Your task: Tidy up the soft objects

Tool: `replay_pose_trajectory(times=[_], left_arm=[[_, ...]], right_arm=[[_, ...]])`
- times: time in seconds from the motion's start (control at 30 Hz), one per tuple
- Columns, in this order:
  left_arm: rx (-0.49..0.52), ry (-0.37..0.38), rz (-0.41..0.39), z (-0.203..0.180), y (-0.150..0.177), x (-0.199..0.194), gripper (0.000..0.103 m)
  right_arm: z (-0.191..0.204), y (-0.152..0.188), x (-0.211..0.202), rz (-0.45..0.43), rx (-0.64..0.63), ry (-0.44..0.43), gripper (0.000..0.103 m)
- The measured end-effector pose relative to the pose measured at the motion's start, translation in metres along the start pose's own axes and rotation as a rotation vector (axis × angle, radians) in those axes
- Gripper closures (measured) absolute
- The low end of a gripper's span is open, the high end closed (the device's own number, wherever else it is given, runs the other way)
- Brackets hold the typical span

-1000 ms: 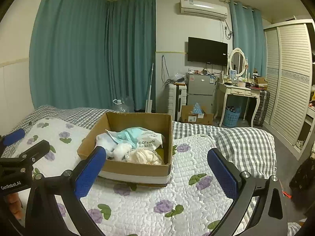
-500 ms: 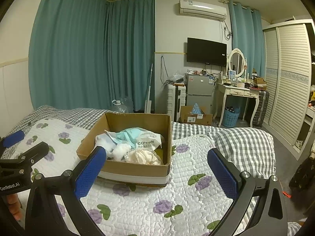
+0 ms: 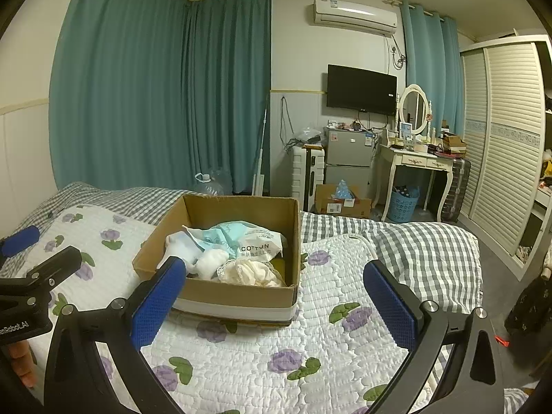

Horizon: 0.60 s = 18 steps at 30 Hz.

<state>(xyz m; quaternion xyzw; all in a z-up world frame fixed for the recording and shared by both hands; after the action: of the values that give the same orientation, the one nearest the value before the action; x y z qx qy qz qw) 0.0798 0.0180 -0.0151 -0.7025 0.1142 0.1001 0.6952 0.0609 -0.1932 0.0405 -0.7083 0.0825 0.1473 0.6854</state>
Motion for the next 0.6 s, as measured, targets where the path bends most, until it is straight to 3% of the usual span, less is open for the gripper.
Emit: replay_pose_trajectory(times=[0.6], left_arm=[[-0.002, 0.001, -0.002, 0.0021, -0.0008, -0.0008, 0.0]], right_arm=[[-0.0013, 0.0, -0.0003, 0.003, -0.005, 0.008, 0.0]])
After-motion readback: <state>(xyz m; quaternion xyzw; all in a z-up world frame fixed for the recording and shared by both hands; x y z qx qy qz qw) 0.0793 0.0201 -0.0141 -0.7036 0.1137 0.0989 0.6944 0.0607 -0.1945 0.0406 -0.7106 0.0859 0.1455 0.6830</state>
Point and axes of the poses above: each gripper's, at about its wrist camera, not at the fingertips, and x roughly the way its jaws point, z to its left, y to its underside, the point moved 3 cm from there along x, roughly the way its jaws point, and after that the axes turned 5 degrees about -z, right-handed, at the moved point
